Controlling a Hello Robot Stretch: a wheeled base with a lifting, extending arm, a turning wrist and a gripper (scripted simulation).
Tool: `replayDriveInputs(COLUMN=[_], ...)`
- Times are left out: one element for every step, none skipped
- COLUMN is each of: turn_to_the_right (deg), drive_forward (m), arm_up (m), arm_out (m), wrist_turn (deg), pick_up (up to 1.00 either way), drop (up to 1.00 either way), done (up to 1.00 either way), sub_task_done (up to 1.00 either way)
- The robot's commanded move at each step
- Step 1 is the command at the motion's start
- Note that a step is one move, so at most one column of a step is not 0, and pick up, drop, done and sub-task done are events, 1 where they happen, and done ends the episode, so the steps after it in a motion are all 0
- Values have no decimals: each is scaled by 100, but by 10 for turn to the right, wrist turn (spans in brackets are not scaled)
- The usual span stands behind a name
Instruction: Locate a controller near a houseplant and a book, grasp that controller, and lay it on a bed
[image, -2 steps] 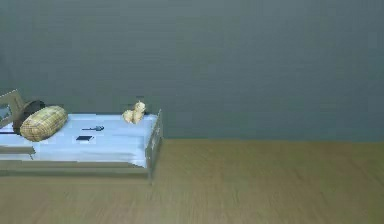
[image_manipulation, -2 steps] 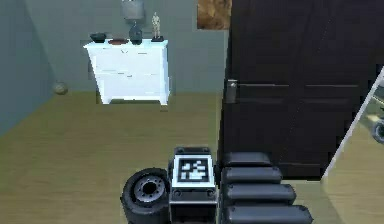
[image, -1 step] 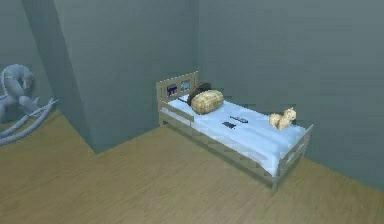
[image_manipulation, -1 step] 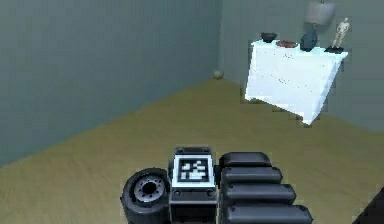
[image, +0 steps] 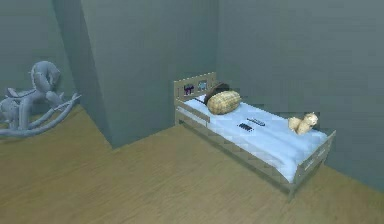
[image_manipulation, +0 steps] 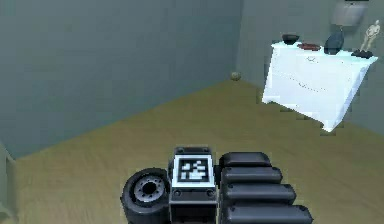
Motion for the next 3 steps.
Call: replayDriveInputs(turn_to_the_right=[-30, 0, -30], drive_forward=[0, 100, 0], arm_up=[0, 0, 0], arm_out=[0, 0, 0], wrist_turn=[0, 0, 0], pick_up=[0, 0, 0], drop=[0, 0, 0], done=[0, 0, 0], sub_task_done=[0, 0, 0])
